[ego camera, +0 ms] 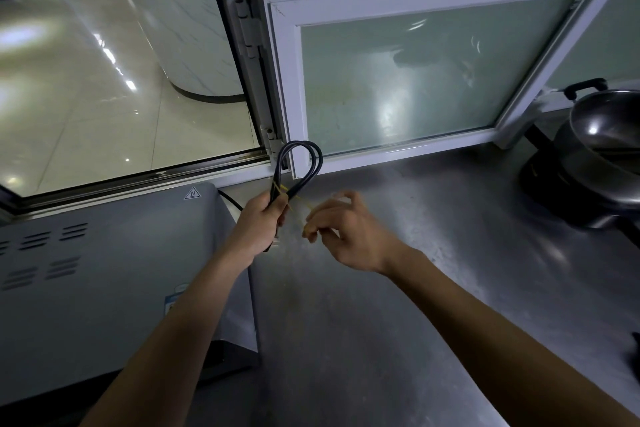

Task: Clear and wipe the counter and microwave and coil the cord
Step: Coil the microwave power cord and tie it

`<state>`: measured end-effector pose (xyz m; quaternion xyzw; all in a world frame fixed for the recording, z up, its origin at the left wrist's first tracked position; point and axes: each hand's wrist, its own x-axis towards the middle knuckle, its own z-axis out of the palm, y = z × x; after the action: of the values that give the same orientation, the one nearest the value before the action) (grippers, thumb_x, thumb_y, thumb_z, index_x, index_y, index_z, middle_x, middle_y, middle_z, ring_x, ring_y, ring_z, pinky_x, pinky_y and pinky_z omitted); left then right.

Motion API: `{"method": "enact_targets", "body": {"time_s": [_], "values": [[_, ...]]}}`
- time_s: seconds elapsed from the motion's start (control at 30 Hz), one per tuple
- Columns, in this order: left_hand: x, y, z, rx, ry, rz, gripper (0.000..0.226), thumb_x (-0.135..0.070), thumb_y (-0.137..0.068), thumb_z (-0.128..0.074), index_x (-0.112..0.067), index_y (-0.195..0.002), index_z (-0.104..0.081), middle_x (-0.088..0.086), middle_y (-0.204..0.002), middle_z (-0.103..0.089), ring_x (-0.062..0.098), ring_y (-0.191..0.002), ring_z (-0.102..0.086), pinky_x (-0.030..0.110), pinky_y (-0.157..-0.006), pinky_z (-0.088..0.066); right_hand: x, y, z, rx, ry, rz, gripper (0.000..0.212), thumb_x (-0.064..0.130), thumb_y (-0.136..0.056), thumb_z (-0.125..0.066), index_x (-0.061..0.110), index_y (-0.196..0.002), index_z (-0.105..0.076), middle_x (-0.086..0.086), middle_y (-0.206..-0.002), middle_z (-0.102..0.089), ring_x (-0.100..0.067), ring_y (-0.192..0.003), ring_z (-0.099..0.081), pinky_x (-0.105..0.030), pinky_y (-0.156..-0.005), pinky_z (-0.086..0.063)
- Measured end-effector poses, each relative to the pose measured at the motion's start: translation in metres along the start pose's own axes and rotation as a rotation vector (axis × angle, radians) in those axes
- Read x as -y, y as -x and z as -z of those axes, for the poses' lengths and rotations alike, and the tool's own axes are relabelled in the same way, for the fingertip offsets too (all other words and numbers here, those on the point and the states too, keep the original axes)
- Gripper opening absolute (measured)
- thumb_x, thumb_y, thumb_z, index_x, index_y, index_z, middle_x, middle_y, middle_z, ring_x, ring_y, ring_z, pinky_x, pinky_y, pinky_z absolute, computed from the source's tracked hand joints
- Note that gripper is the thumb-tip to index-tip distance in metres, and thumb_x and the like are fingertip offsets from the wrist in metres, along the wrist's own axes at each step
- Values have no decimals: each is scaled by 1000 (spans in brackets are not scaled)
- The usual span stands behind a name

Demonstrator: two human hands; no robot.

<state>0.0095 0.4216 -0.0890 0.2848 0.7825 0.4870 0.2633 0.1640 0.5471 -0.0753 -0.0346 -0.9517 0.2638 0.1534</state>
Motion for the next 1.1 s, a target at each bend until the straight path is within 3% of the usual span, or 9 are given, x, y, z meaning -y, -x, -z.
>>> {"method": "enact_targets", "body": {"time_s": [0.2,0.3,0.47,0.63,0.7,0.77,0.83,0.9,1.1], "values": [[2,0,4,-24,-47,-65,37,-22,-105,-42,-13,-71,-51,1,-64,-52,8,-61,-46,21,-63,-37,-34,-2,-8,116,-78,-124,41,-5,-72,-48,19,-91,-76,1,-94,-73,-11,-66,-60,-37,-72,-54],[5,1,3,-56,-34,-60,36,-23,-105,-42,-12,-72,-53,0,-65,-53,9,-62,-47,17,-61,-37,-41,1,-13,213,-152,-256,29,-5,-87,-62,17,-98,-78,-3,-93,-76,-10,-62,-68,-34,-73,-58],[10,-3,1,-94,9,-34,37,-23,-105,-42,-10,-73,-54,3,-68,-55,16,-66,-50,26,-65,-38,-36,13,-10,342,-358,-312,24,22,-87,-75,19,-111,-76,3,-109,-76,-13,-65,-73,-28,-74,-59],[14,-5,-2,-103,66,-1,33,-21,-105,-45,3,-83,-54,7,-71,-52,19,-69,-51,17,-54,-44,-10,29,3,189,-795,-295,33,28,-87,-71,7,-114,-74,2,-118,-72,-19,-59,-66,-31,-71,-58],[14,-6,-3,-97,84,5,32,-21,-105,-46,3,-86,-55,7,-72,-52,19,-69,-51,14,-49,-44,-2,33,3,84,-990,-286,37,31,-90,-66,-3,-104,-74,-12,-111,-74,-20,-78,-71,-36,-83,-57],[15,-6,-4,-97,100,-2,31,-23,-105,-46,-6,-82,-58,4,-70,-53,18,-68,-50,21,-55,-45,1,36,-4,-56,-1115,-300,57,44,-89,-63,-13,-83,-68,-15,-107,-74,-17,-106,-69,-27,-91,-51],[16,-7,-4,-110,116,-9,30,-26,-103,-47,-14,-78,-59,1,-68,-54,16,-66,-49,31,-65,-40,7,35,-16,-197,-1333,-356,71,54,-84,-65,-16,-95,-66,-12,-113,-73,-7,-81,-68,-25,-81,-50],[14,-6,-6,-135,134,-3,28,-33,-98,-49,-16,-78,-58,0,-68,-54,17,-65,-48,33,-67,-38,17,29,-24,-380,-1653,-454,57,55,-80,-69,7,-111,-72,-9,-112,-73,-2,-52,-48,-24,-73,-50],[15,5,-9,-121,71,-113,31,-32,-97,-47,-10,-76,-54,-3,-66,-52,8,-64,-46,22,-64,-37,24,-3,-19,-838,-2079,-656,29,36,-100,-49,13,-110,-64,-4,-107,-74,-3,-45,-50,-21,-70,-57]]}}
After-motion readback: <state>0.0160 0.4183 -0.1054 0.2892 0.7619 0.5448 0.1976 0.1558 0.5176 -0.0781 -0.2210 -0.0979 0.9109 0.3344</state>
